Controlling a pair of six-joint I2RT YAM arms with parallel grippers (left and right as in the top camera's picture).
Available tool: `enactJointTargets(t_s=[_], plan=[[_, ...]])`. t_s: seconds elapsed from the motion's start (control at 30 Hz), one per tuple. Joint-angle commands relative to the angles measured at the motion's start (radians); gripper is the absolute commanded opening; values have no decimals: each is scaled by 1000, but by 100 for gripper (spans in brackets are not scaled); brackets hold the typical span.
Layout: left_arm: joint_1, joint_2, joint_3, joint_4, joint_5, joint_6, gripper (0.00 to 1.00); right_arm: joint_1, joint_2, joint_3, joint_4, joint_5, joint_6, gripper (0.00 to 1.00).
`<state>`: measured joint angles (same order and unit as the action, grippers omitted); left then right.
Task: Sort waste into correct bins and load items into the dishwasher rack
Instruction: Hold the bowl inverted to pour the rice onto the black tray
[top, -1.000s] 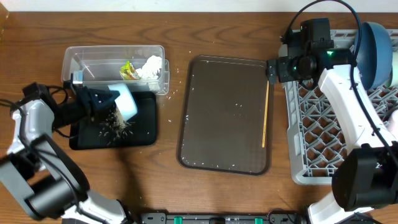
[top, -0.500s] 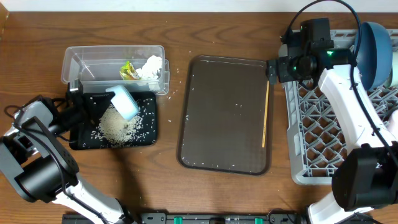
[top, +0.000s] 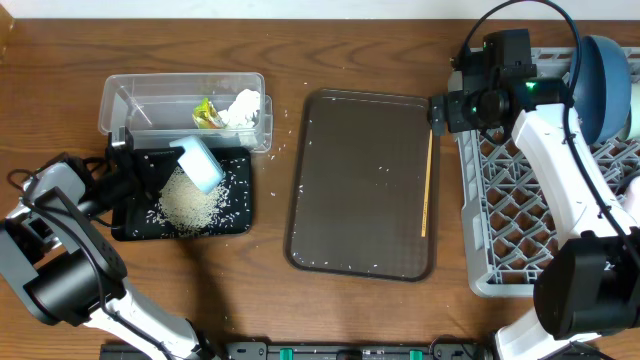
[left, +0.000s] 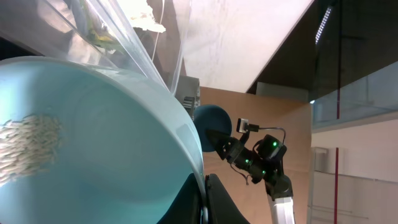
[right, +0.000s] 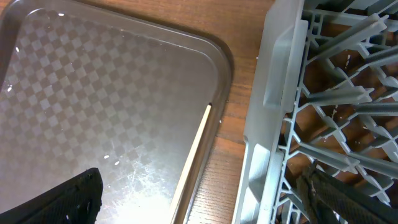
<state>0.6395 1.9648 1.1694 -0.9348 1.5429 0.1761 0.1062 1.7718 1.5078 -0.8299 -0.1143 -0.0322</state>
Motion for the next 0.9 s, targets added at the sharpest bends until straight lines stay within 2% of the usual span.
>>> enactJointTargets(t_s=[0.0, 0.27, 0.4, 0.47, 0.53, 0.63, 0.73, 0.87], plan=[[5, 5, -3, -3, 30, -5, 6, 5, 0, 1, -1, 6, 17, 99], [5, 5, -3, 19, -71, -16, 6, 5, 0, 1, -1, 6, 17, 99], [5, 5, -3, 19, -48, -54, 6, 5, 0, 1, -1, 6, 17, 99], [5, 3, -2, 10, 30, 34, 6, 5, 0, 1, -1, 6, 17, 99], [5, 0, -2, 11, 30, 93, 6, 5, 0, 1, -1, 6, 17, 99], [11, 1, -2, 16, 10, 88, 6, 5, 0, 1, -1, 6, 17, 99], [17, 1, -2, 8, 3, 17, 6, 5, 0, 1, 3, 6, 17, 99], [17, -3, -1, -18, 30, 68, 6, 5, 0, 1, 3, 6, 17, 99]])
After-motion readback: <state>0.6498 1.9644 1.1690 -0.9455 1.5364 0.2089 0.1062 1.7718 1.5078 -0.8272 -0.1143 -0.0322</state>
